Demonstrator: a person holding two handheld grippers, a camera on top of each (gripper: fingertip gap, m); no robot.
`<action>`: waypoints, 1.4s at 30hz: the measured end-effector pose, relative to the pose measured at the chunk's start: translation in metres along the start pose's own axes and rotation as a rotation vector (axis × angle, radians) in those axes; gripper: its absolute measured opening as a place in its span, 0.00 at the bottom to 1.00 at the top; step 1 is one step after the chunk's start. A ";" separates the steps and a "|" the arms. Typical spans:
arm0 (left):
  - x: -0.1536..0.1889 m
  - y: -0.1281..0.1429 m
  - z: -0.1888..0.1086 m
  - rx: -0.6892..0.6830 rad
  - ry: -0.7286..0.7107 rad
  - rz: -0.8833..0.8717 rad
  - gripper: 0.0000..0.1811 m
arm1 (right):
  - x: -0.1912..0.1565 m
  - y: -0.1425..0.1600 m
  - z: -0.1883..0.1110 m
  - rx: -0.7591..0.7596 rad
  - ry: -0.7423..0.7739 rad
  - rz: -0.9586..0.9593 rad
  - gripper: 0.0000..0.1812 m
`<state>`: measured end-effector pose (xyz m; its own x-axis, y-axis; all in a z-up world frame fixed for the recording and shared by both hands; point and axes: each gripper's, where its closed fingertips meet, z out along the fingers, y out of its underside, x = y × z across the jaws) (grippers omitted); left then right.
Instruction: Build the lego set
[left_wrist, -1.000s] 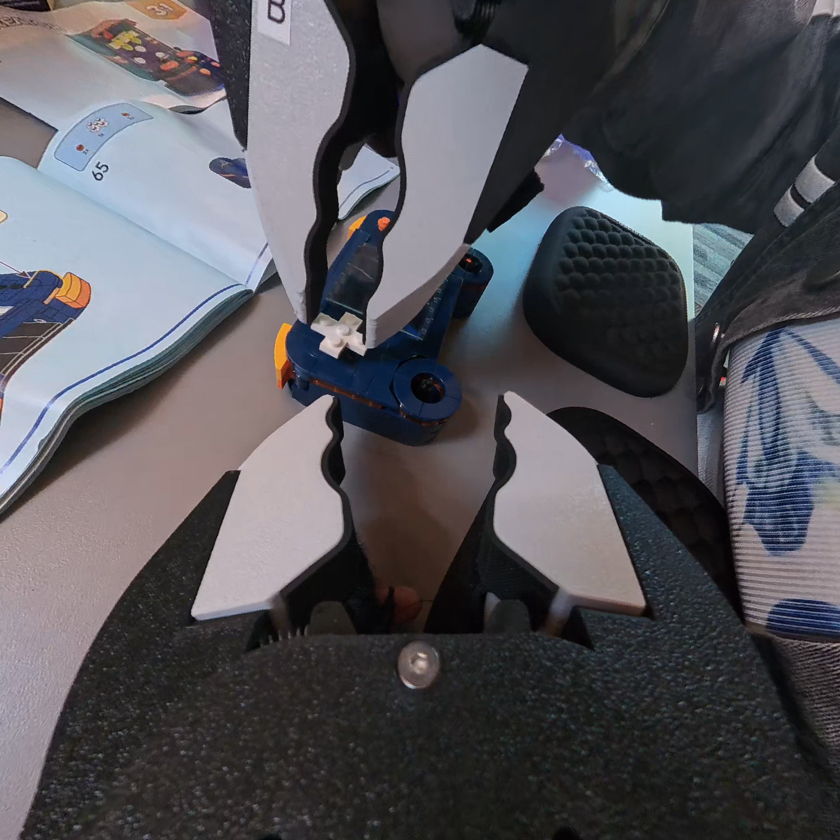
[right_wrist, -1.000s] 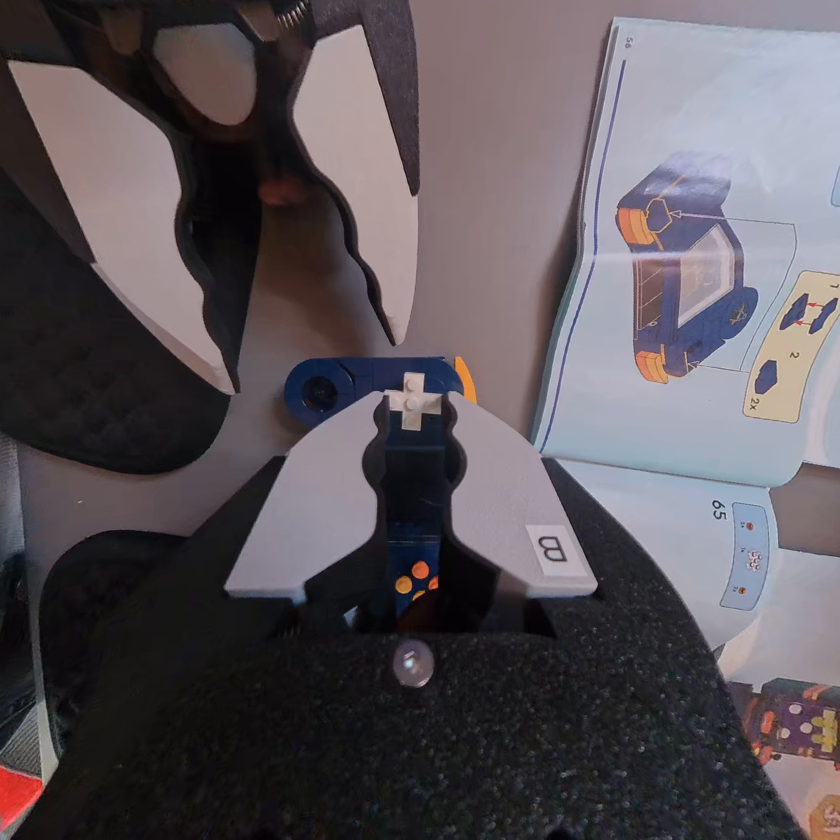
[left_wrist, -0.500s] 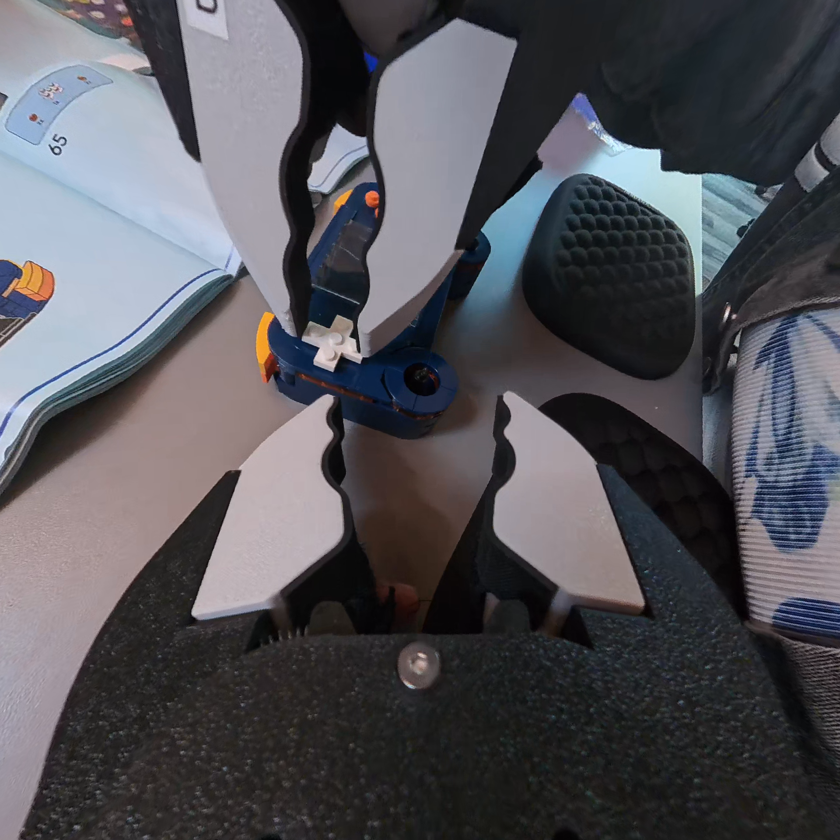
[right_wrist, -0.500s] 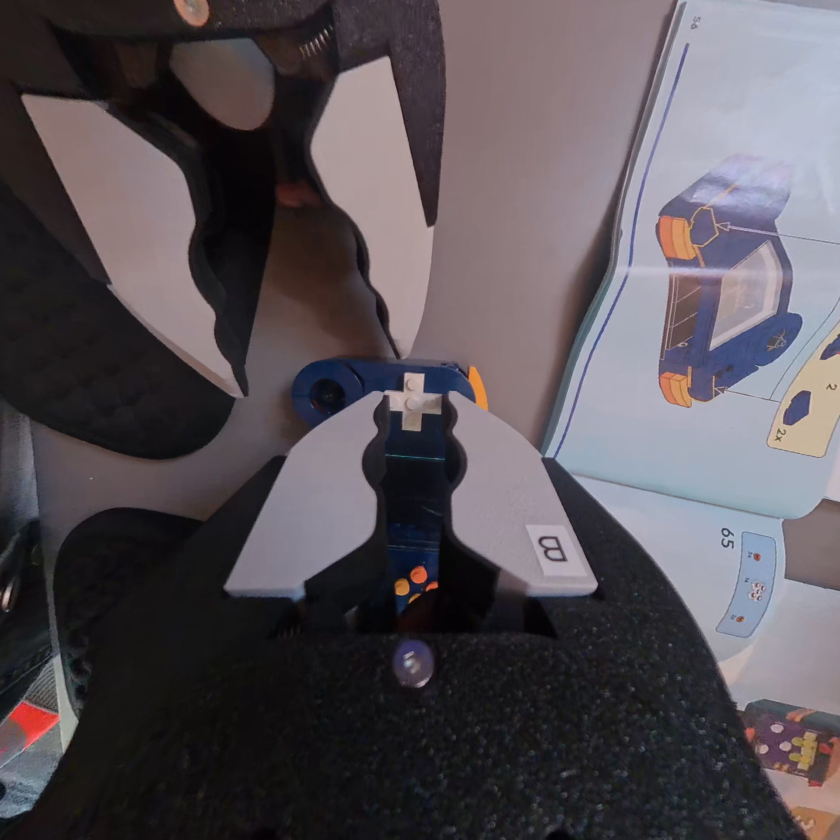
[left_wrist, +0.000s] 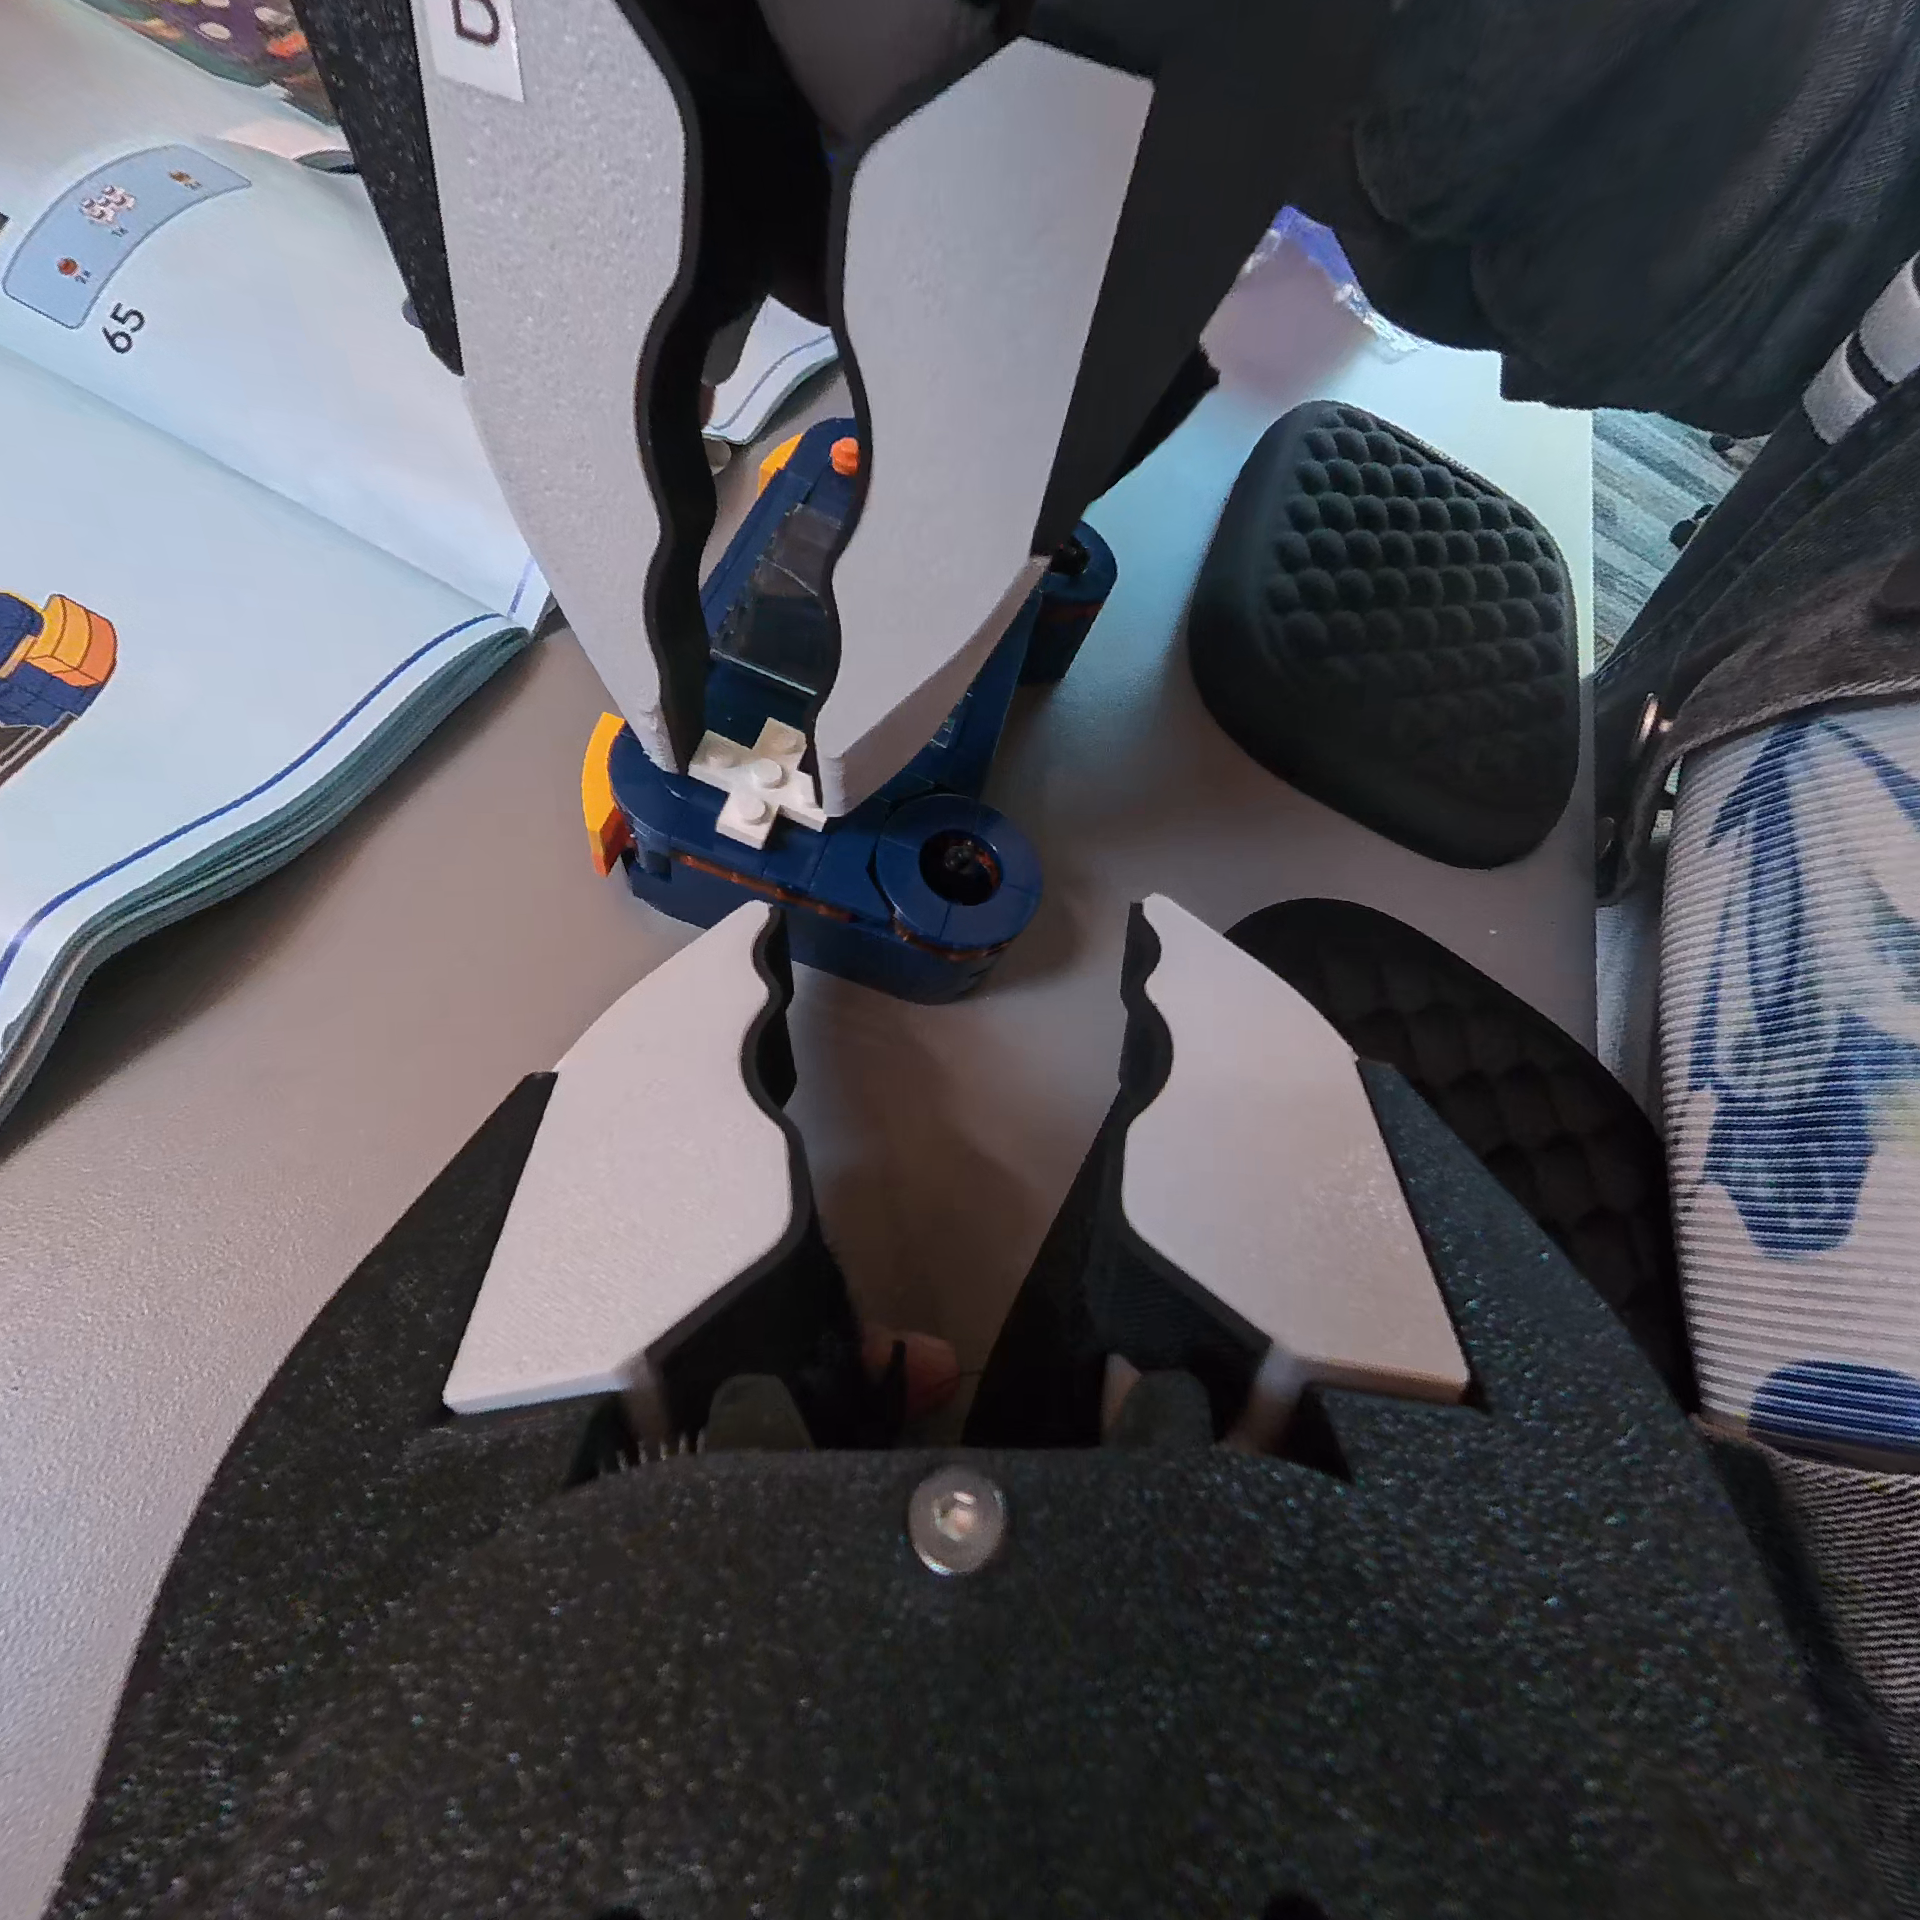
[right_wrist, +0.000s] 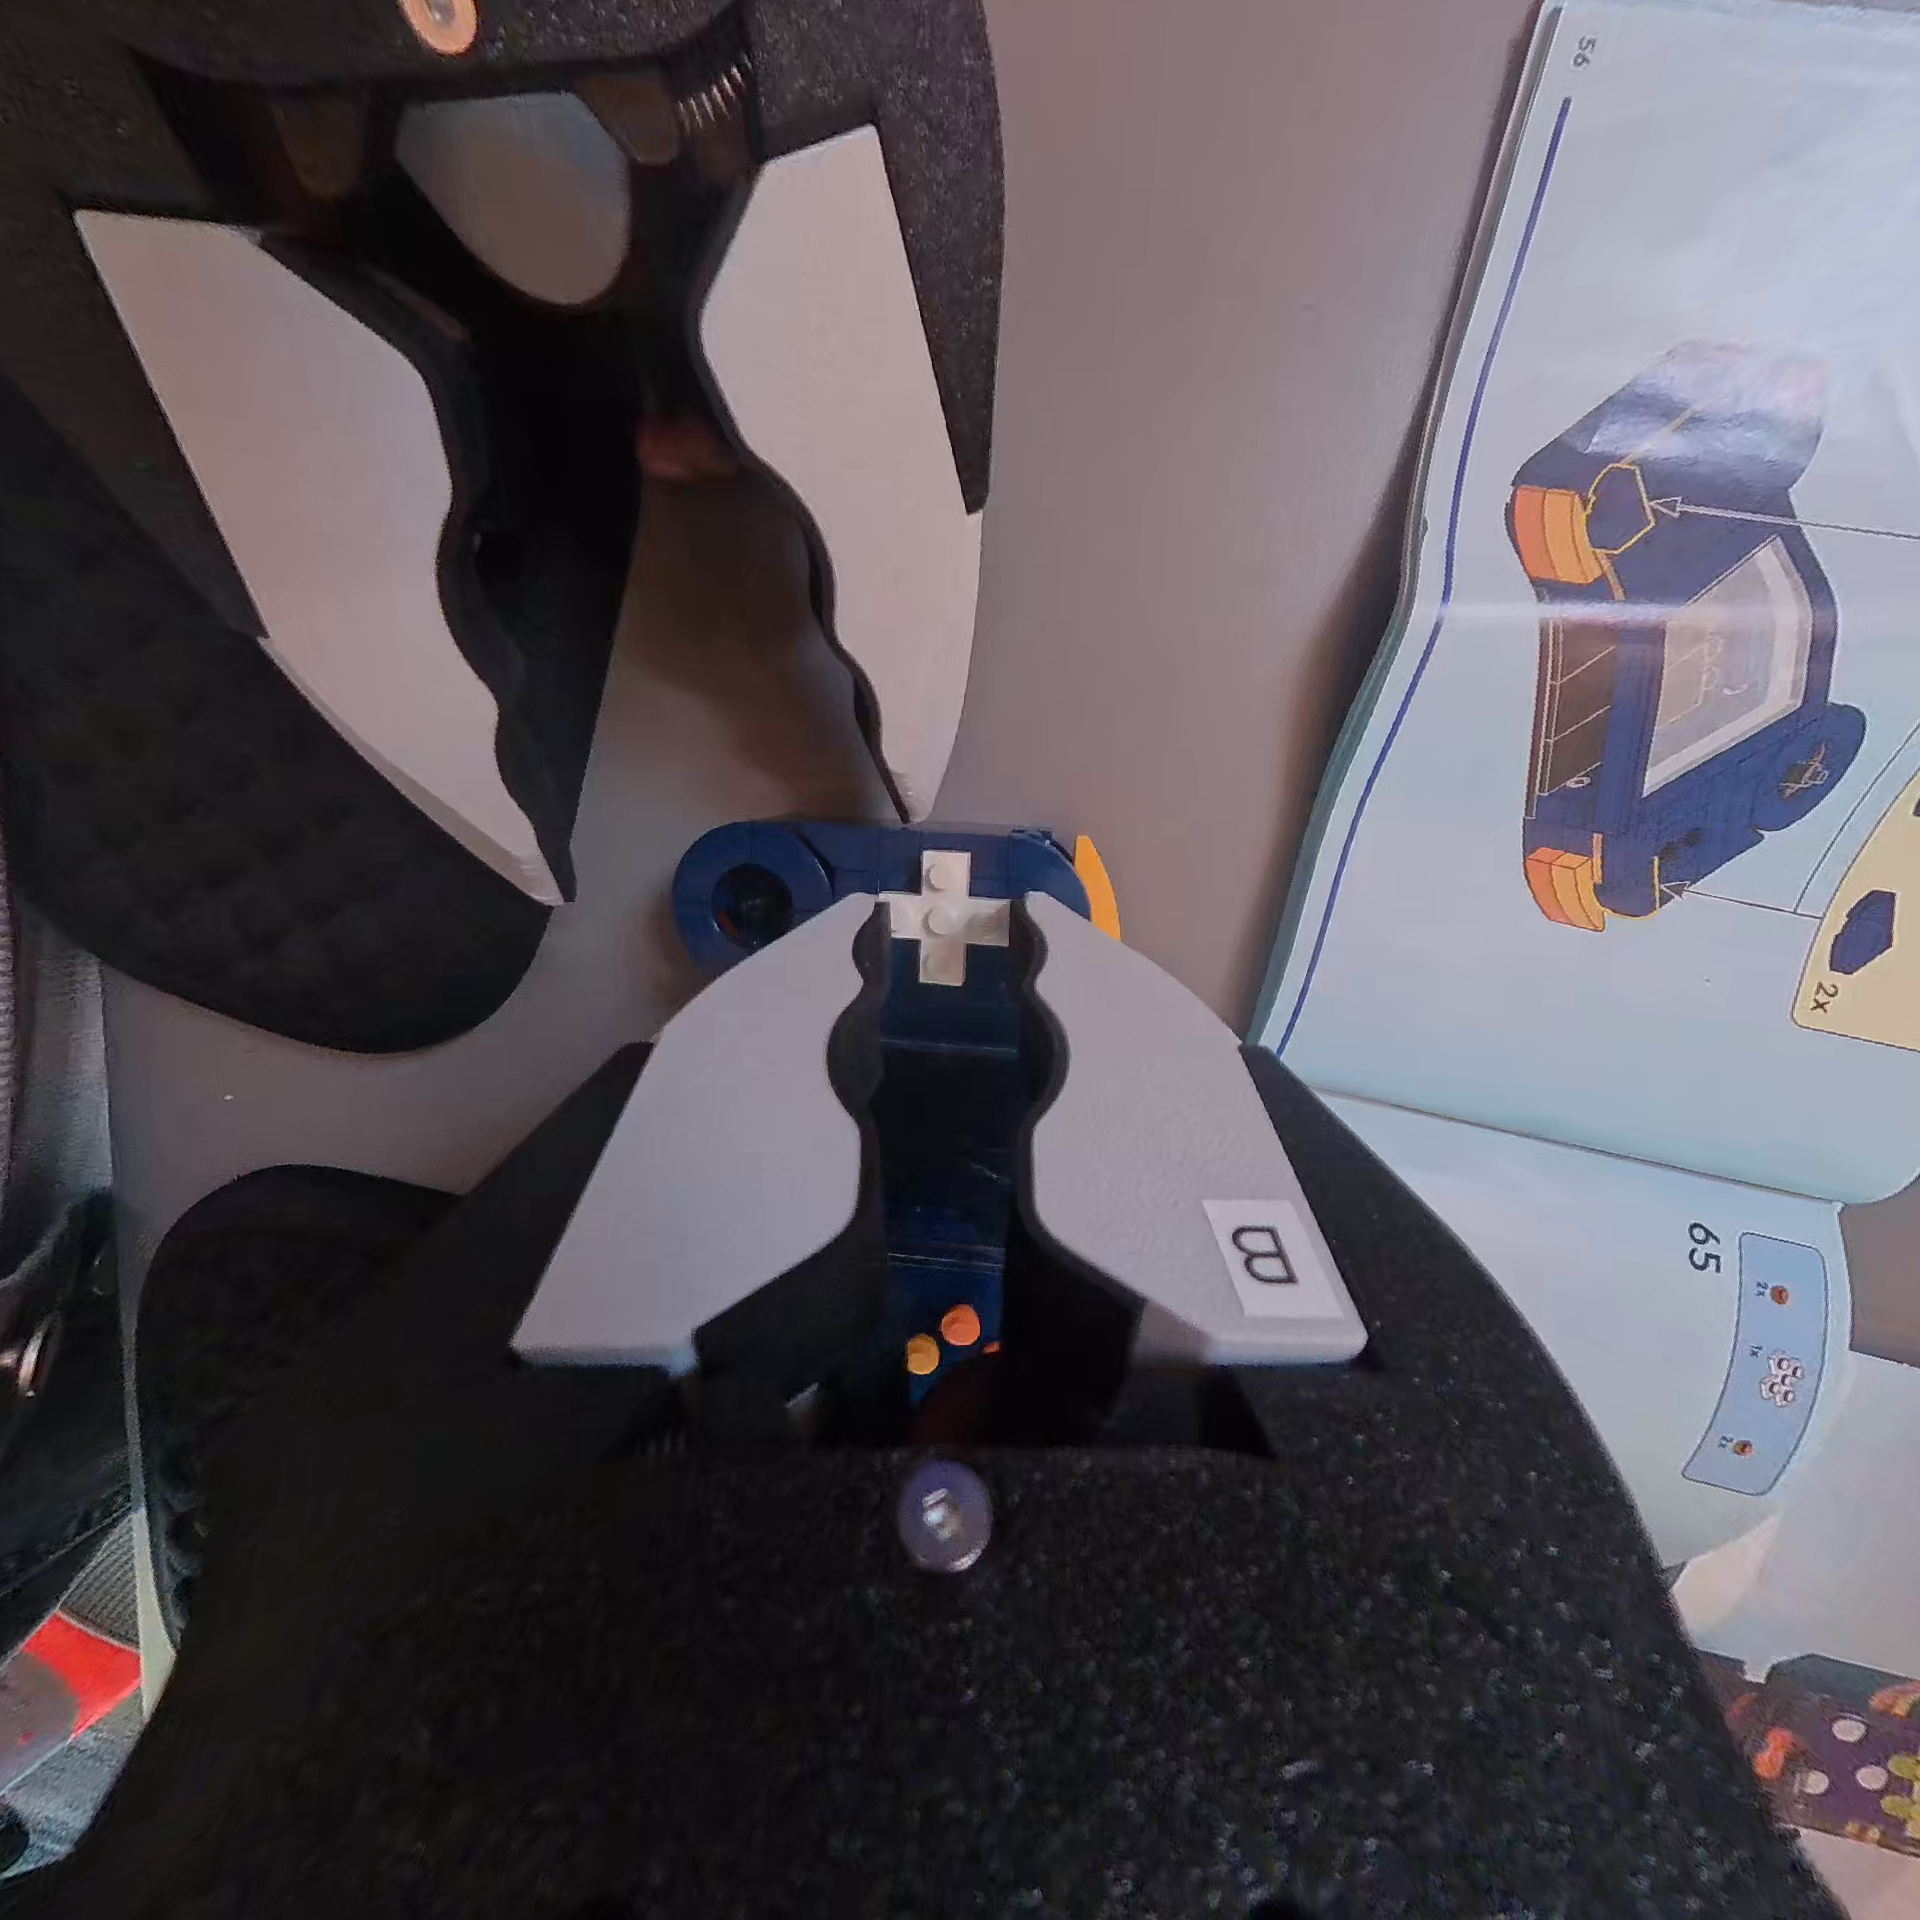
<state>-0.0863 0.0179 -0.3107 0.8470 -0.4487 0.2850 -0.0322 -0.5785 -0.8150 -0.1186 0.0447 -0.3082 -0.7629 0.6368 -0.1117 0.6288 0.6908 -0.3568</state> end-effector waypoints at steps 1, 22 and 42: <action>0.000 0.000 0.000 -0.001 0.000 -0.001 0.34 | 0.000 0.000 0.000 -0.002 -0.002 -0.006 0.12; 0.000 -0.014 -0.007 0.105 0.000 0.028 0.33 | 0.002 -0.006 -0.014 0.089 0.060 -0.102 0.15; -0.017 -0.022 0.001 0.088 -0.143 0.051 0.11 | 0.001 0.017 -0.015 0.235 0.034 -0.190 0.08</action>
<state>-0.0992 0.0389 -0.2982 0.9127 -0.3703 0.1727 -0.0355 -0.4931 -0.8693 -0.1065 0.0627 -0.3007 -0.8558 0.5173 0.0071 0.4201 0.7029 -0.5740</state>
